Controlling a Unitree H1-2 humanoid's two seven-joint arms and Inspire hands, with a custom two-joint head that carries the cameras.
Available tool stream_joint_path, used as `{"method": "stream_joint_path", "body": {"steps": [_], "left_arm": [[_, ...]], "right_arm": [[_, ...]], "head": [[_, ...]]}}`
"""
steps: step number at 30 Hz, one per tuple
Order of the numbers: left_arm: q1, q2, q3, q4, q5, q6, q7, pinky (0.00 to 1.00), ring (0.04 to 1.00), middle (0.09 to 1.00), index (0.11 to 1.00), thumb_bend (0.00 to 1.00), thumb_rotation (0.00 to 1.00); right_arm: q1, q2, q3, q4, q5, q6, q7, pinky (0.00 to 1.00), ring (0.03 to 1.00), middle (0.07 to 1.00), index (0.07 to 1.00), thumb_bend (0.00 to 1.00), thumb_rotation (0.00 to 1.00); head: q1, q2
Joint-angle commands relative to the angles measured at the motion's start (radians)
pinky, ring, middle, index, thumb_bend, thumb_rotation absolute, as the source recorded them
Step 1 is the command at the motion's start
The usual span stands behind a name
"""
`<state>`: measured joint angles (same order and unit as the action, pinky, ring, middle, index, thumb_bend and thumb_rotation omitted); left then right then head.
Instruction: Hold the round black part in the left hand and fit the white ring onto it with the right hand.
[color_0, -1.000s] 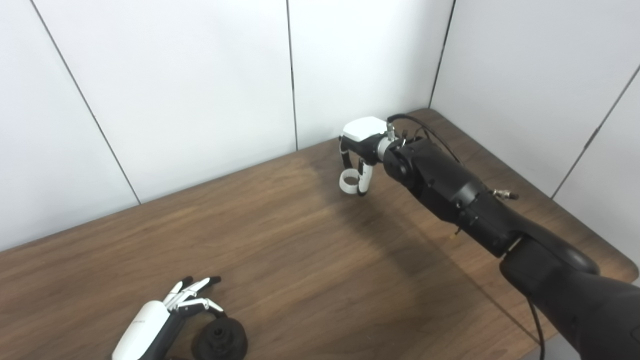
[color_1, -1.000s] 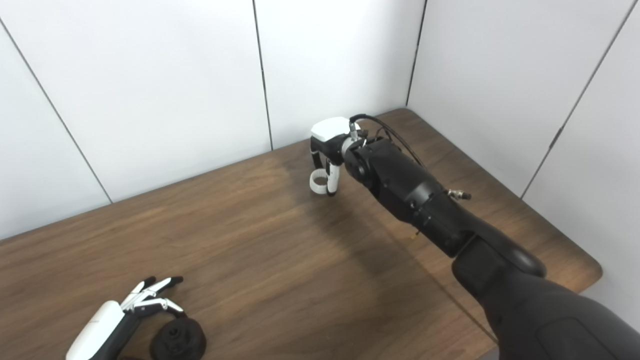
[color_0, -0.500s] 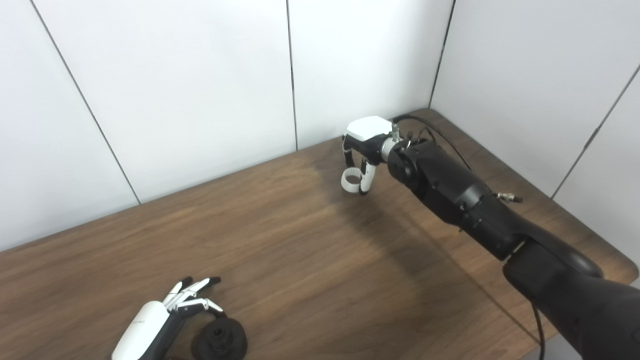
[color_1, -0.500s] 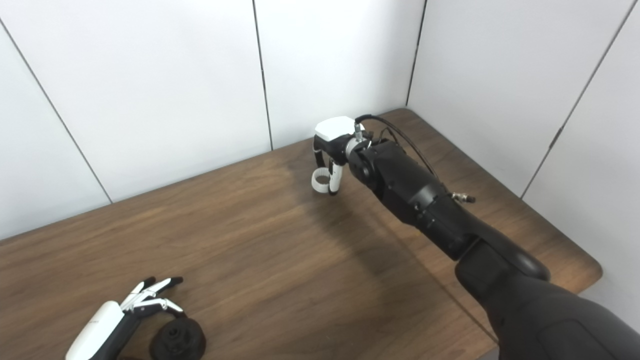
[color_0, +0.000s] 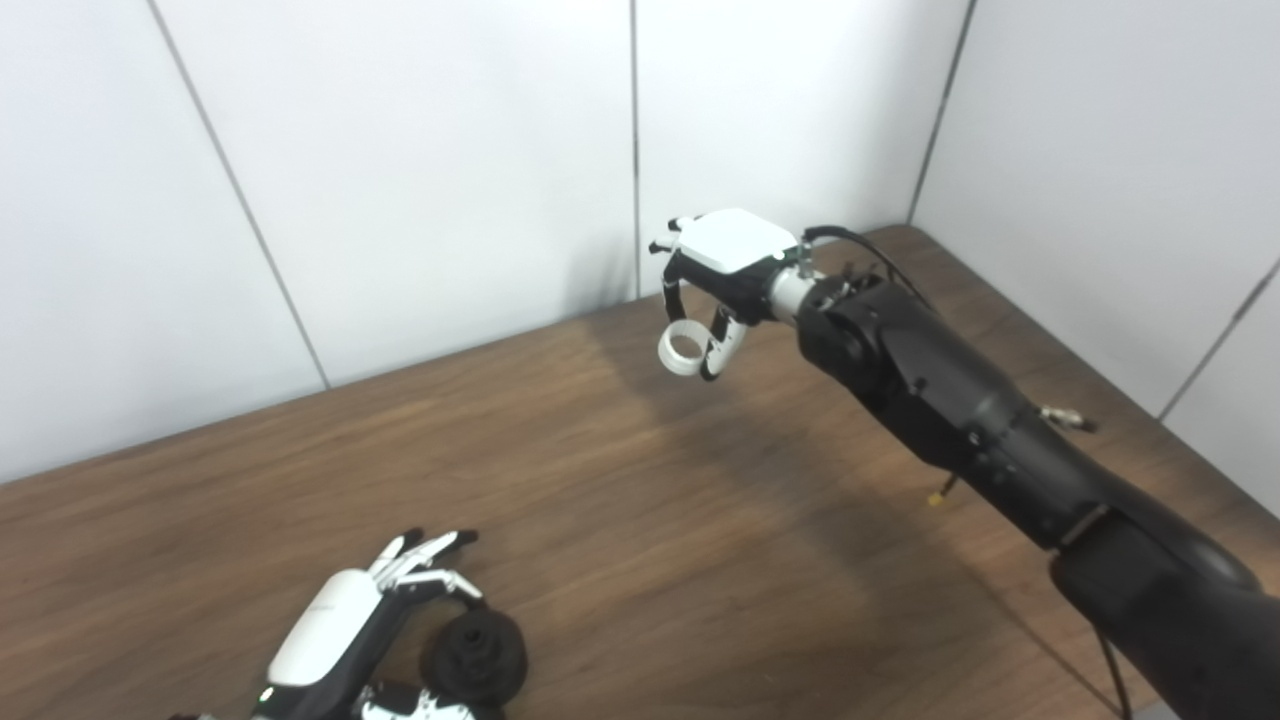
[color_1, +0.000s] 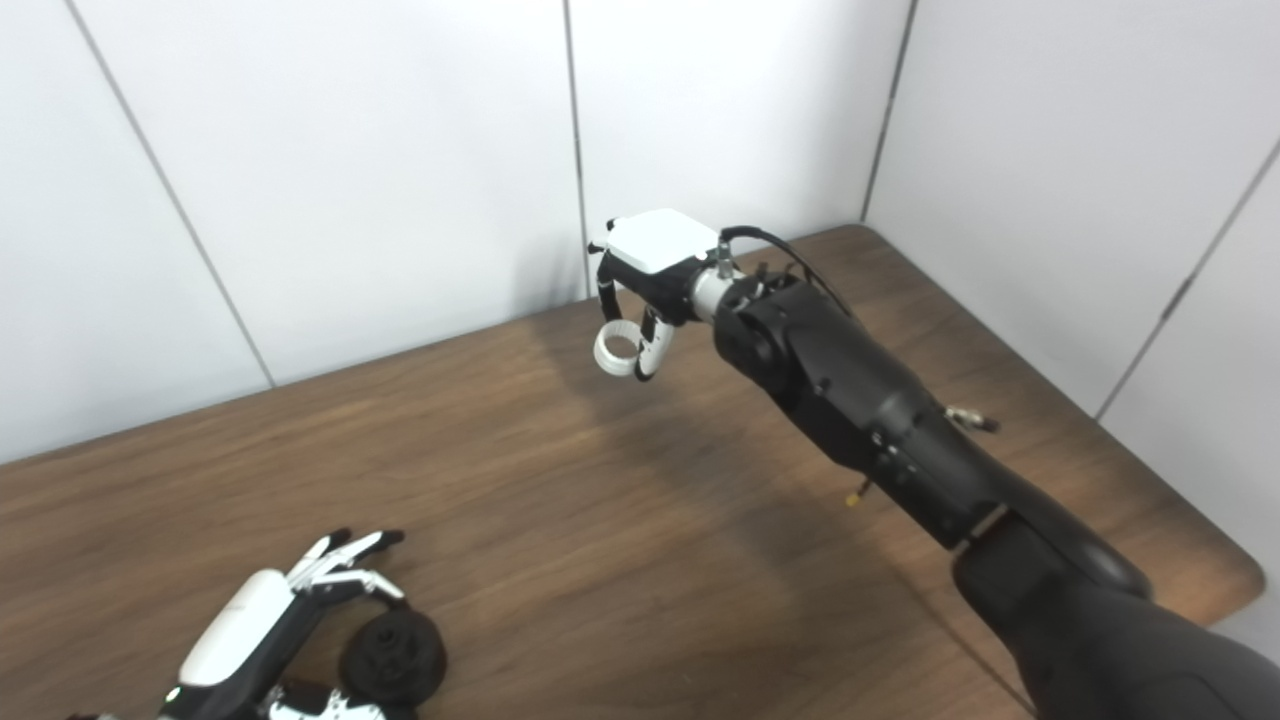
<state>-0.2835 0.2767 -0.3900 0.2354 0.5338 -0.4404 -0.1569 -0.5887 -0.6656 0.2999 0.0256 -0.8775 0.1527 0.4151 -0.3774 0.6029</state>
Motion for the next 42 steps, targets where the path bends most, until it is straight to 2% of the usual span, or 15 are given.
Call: {"method": "stream_joint_path", "body": {"steps": [1, 6, 13, 25, 42], "left_arm": [[-0.006, -0.018, -0.008, 0.016, 0.014, 0.020, -0.002, 1.00, 0.901, 0.924, 0.478, 0.51, 0.04], [-0.014, -0.036, -0.010, 0.001, 0.034, 0.044, 0.007, 1.00, 0.896, 0.919, 0.478, 0.51, 0.04], [0.004, -0.058, -0.010, -0.035, 0.064, 0.092, 0.022, 1.00, 0.905, 0.918, 0.478, 0.51, 0.04], [0.019, -0.101, -0.003, -0.083, 0.104, 0.155, 0.061, 1.00, 0.907, 0.909, 0.479, 0.51, 0.04], [0.027, -0.127, -0.017, -0.114, 0.096, 0.185, 0.042, 1.00, 0.907, 0.910, 0.478, 0.51, 0.05]], "right_arm": [[-0.030, -0.023, -0.038, -0.065, 0.017, -0.012, -0.010, 1.00, 1.000, 0.945, 0.481, 0.51, 0.13], [-0.015, -0.007, -0.045, -0.171, 0.030, -0.027, 0.028, 1.00, 1.000, 0.954, 0.482, 0.51, 0.13], [0.039, 0.080, -0.025, -0.310, -0.021, 0.037, 0.108, 1.00, 1.000, 0.968, 0.482, 0.51, 0.13], [0.114, 0.192, -0.020, -0.402, -0.098, 0.085, 0.188, 1.00, 1.000, 0.973, 0.482, 0.51, 0.13], [0.193, 0.278, -0.002, -0.455, -0.056, 0.022, 0.188, 1.00, 1.000, 0.989, 0.482, 0.51, 0.12]], "head": [[0.012, 0.007], [0.044, 0.025], [0.073, 0.042], [0.136, 0.077], [0.207, 0.116]]}}
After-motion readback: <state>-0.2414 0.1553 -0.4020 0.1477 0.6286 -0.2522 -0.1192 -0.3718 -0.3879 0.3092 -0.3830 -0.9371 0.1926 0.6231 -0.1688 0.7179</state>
